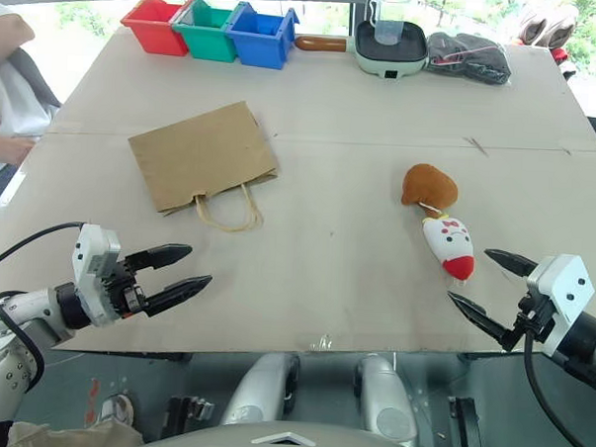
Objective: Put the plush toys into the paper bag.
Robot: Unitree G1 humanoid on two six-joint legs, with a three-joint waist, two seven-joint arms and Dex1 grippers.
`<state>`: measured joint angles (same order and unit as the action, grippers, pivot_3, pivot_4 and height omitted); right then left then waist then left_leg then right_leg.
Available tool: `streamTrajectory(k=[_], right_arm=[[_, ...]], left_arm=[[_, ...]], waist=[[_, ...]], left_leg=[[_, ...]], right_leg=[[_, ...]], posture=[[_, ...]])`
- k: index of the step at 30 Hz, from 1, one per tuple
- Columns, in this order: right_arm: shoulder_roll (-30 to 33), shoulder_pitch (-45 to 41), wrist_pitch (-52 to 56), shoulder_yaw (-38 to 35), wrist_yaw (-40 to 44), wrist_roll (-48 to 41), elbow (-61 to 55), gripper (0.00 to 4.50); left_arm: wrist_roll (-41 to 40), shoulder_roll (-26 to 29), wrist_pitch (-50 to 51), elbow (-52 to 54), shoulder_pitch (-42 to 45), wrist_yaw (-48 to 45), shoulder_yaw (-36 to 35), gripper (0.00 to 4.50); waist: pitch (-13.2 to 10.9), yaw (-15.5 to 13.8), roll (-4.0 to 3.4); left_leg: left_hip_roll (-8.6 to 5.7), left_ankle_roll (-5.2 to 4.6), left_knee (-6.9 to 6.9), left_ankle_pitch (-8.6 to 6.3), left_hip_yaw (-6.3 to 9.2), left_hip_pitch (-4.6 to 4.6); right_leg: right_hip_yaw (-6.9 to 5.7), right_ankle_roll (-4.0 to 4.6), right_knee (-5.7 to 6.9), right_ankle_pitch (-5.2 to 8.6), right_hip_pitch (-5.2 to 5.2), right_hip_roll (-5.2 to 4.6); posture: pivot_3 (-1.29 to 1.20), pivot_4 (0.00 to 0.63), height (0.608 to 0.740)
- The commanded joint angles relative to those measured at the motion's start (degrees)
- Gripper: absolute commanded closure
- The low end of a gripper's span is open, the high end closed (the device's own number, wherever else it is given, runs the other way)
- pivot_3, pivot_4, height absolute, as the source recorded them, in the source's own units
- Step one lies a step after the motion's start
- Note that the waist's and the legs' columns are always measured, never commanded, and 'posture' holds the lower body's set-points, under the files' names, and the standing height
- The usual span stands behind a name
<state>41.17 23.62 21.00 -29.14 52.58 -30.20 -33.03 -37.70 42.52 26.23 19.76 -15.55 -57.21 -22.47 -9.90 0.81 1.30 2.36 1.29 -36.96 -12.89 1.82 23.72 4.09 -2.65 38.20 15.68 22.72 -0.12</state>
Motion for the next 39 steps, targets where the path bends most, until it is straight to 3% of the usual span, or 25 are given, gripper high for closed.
streamTrajectory(k=[1, 4, 9, 15, 19, 23, 24, 26, 28, 31, 32, 39], right_arm=[[-1.41, -1.95, -1.4, 1.79, -2.53, 0.11, -2.71, 0.04], [-2.95, -5.58, 0.8, 9.07, -7.76, 2.5, -7.76, 0.04], [-4.05, -7.97, 3.83, 15.34, -10.93, 1.67, -11.07, 0.04], [-5.69, -8.5, 3.53, 20.43, -13.37, 2.86, -12.38, 0.04], [-6.47, -8.92, 2.76, 22.55, -14.34, 4.31, -11.73, 0.04], [-8.09, -9.66, 4.51, 24.42, -15.46, 2.42, -11.84, 0.0], [-8.28, -9.72, 5.2, 24.81, -15.59, 1.81, -12.0, 0.53], [-8.6, -10.2, 5.31, 26.29, -16.29, 2.79, -12.01, 1.15], [-9.12, -11.69, 5.56, 27.81, -17.28, 3.57, -11.65, 2.31], [-10.71, -17.03, 5.83, 31.79, -18.77, 5.76, -8.8, 3.62], [-11.43, -19.23, 5.82, 33.38, -18.84, 6.41, -7.57, 4.22], [-21.04, -39.09, 5.66, 44.96, -20.78, 14.17, 10.66, 4.37]], left_arm=[[1.49, 0.01, -2.06, -0.42, 4.05, 1.9, 0.24, 0.0], [9.7, 1.28, -10.45, -7.01, 11.42, 3.83, 1.75, 0.0], [22.07, 5.31, -25.43, -17.71, 16.68, 3.82, 4.53, 0.0], [31.53, 7.83, -40.26, -26.3, 22.44, 3.05, 10.6, 0.0], [35.36, 6.24, -45.98, -33.06, 29.9, 2.85, 16.04, 0.0], [32.98, 3.43, -46.05, -36.56, 34.62, -0.23, 18.91, 0.98], [31.51, 2.73, -45.34, -37.44, 35.56, -1.4, 19.09, 1.34], [26.13, 0.77, -40.19, -37.1, 37.34, -4.06, 18.57, 2.1], [18.21, -1.27, -30.19, -33.56, 37.76, -6.37, 17.42, 3.19], [4.97, -3.79, -14.06, -24.6, 37.09, -7.28, 16.11, 4.42], [1.32, -4.37, -9.65, -21.67, 36.79, -6.91, 15.73, 4.5], [-10.79, -9.85, 6.07, -11.34, 38.38, 0.6, 15.12, 4.5]], waist=[[0.0, 0.0, 0.0], [-0.01, -0.1, 0.0], [0.07, 0.13, 0.01], [0.06, -0.23, 0.03], [0.06, -0.18, 0.05], [0.08, -0.07, 0.07], [0.08, 0.07, 0.06], [0.07, 0.12, 0.07], [0.07, 0.19, 0.07], [0.06, 0.43, 0.1], [0.05, 0.44, 0.09], [0.05, 1.14, 0.1]], left_leg=[[0.0, 0.0, 0.0, 0.0, 0.0, 0.0], [0.0, 0.0, -0.09, 0.01, 0.12, 0.01], [0.0, 0.0, -0.1, 0.0, -0.04, 0.02], [-0.02, -0.03, 0.05, -0.02, 0.0, 0.07], [-0.03, -0.03, 0.04, -0.02, 0.0, 0.06], [-0.03, -0.03, -0.05, -0.01, 0.03, 0.05], [-0.03, -0.03, -0.06, -0.01, 0.03, 0.07], [-0.03, -0.03, -0.07, -0.02, 0.01, 0.09], [-0.03, -0.03, -0.11, -0.02, 0.05, 0.09], [-0.03, -0.03, -0.25, -0.02, 0.08, 0.07], [-0.03, -0.03, -0.28, -0.02, 0.1, 0.07], [-0.05, -0.03, -0.39, -0.01, 0.16, -0.02]], right_leg=[[0.0, 0.0, 0.0, 0.0, 0.0, 0.0], [-0.1, 0.0, 0.02, 0.0, -0.01, 0.07], [0.04, 0.0, 0.01, -0.1, 0.0, 0.04], [0.0, 0.04, -0.12, -0.27, 0.01, 0.01], [-0.01, 0.02, -0.11, -0.28, 0.0, 0.0], [-0.05, 0.01, -0.01, -0.29, -0.01, 0.05], [-0.05, 0.0, -0.01, -0.29, -0.01, 0.04], [-0.01, 0.01, 0.0, -0.29, 0.0, 0.04], [-0.04, 0.01, 0.11, -0.29, 0.01, 0.05], [-0.04, 0.0, 0.36, -0.28, 0.03, 0.05], [-0.05, 0.0, 0.39, -0.28, 0.03, 0.06], [-0.05, 0.01, 0.65, -0.27, 0.04, 0.09]], posture=[[0.0, 0.15, 0.74], [0.0, 0.15, 0.74], [0.0, 0.15, 0.74], [0.0, 0.15, 0.74], [0.0, 0.15, 0.74], [0.0, 0.15, 0.74], [0.0, 0.15, 0.74], [0.0, 0.15, 0.74], [0.0, 0.15, 0.74], [0.0, 0.15, 0.74], [0.0, 0.15, 0.74], [0.0, 0.15, 0.74]])
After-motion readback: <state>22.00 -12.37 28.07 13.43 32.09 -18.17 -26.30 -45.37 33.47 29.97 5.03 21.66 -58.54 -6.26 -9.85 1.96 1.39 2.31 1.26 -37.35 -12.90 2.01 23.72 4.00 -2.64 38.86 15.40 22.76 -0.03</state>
